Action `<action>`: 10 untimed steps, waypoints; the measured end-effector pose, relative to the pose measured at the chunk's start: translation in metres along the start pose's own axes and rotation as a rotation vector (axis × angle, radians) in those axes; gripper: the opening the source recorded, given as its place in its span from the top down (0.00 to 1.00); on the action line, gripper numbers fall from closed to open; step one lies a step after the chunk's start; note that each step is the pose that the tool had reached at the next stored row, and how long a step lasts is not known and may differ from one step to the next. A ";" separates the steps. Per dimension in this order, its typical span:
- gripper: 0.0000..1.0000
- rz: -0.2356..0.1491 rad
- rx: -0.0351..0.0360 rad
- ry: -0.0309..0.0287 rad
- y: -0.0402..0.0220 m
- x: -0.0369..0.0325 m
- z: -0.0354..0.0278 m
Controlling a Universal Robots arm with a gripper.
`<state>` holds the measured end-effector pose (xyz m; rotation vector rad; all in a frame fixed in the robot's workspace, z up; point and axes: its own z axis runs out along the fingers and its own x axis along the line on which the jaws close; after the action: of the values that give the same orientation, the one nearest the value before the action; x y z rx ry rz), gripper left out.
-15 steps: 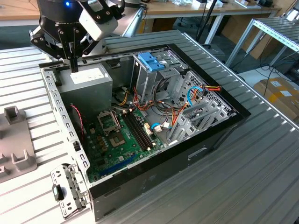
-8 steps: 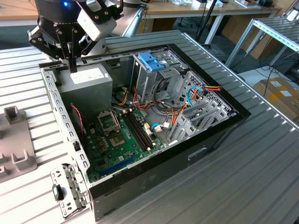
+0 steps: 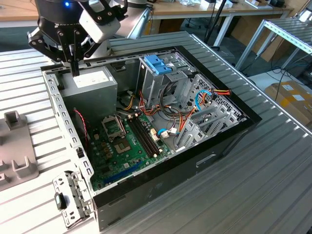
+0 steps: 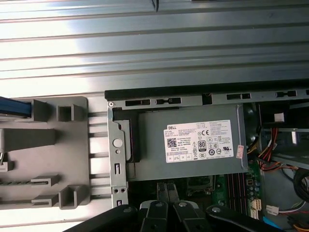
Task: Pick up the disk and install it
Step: 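Reach for the disk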
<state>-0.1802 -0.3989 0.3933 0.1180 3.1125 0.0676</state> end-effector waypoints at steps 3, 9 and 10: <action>0.89 0.000 -0.0001 0.0000 -0.0001 0.0010 0.0000; 0.89 0.000 0.0000 0.0000 -0.0002 0.0025 -0.0001; 0.89 0.000 -0.0001 -0.0001 -0.0002 0.0029 -0.0001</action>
<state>-0.1831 -0.3989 0.3933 0.1180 3.1125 0.0677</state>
